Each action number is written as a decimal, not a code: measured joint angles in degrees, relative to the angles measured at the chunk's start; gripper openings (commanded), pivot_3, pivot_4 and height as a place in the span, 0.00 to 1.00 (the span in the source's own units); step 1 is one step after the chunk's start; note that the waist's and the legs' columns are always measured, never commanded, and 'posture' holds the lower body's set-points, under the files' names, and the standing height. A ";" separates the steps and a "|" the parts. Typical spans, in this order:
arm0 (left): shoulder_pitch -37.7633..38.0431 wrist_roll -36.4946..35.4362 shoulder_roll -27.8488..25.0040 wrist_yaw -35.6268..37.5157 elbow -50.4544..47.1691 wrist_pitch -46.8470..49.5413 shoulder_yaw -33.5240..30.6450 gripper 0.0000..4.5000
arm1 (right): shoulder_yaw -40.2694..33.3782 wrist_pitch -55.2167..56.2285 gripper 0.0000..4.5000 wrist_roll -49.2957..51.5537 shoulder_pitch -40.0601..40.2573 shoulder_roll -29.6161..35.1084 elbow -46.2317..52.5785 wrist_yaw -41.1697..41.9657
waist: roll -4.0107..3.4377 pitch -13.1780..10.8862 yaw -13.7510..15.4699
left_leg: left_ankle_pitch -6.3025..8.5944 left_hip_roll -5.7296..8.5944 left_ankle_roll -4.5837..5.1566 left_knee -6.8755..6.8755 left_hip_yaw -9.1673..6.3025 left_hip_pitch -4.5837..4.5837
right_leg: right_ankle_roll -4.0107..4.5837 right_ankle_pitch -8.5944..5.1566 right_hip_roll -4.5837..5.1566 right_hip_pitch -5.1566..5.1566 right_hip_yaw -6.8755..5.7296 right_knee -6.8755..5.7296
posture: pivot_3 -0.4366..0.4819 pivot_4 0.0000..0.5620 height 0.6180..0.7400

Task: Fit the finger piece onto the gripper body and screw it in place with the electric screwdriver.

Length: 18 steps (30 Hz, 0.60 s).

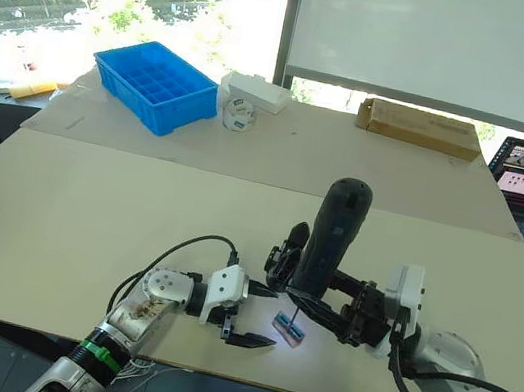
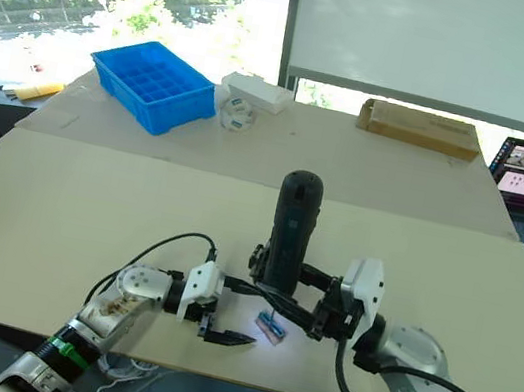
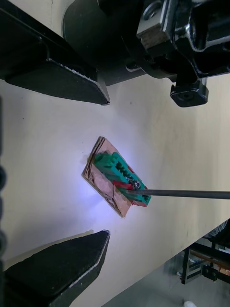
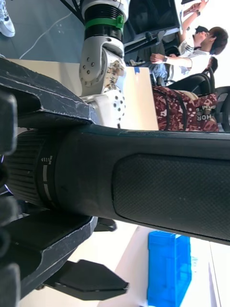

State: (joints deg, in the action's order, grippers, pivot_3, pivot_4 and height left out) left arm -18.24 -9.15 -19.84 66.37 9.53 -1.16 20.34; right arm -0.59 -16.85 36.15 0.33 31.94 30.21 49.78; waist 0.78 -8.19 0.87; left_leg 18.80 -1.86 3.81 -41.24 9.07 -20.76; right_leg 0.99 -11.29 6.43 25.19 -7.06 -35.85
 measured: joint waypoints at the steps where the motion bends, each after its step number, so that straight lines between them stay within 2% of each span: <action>1: 0.00 0.00 0.00 0.00 0.00 0.02 0.00 0.98 | 0.00 -0.07 0.43 0.01 0.16 0.00 0.00 -0.03 | 0.00 0.00 0.00 | 0.00 0.00 0.00 0.00 0.00 0.00 | 0.00 0.00 0.00 0.00 0.00 0.00 | 0.48 0.27 1.00; 18: -0.01 0.01 0.01 -0.12 -0.14 0.23 0.03 0.98 | -0.32 -2.47 0.43 2.22 0.83 -0.01 0.55 -0.37 | 0.00 0.00 0.01 | 0.02 0.00 0.03 0.01 -0.02 -0.02 | -0.02 0.00 0.02 0.00 0.00 0.03 | 0.48 0.27 1.00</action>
State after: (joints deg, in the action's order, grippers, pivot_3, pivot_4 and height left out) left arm -18.25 -9.15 -19.83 66.25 9.39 -0.93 20.37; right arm -0.91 -19.33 38.37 1.16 31.93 30.76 49.42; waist 0.78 -8.19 0.88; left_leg 18.83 -1.86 3.85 -41.23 9.05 -20.78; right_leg 0.97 -11.29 6.45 25.20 -7.06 -35.82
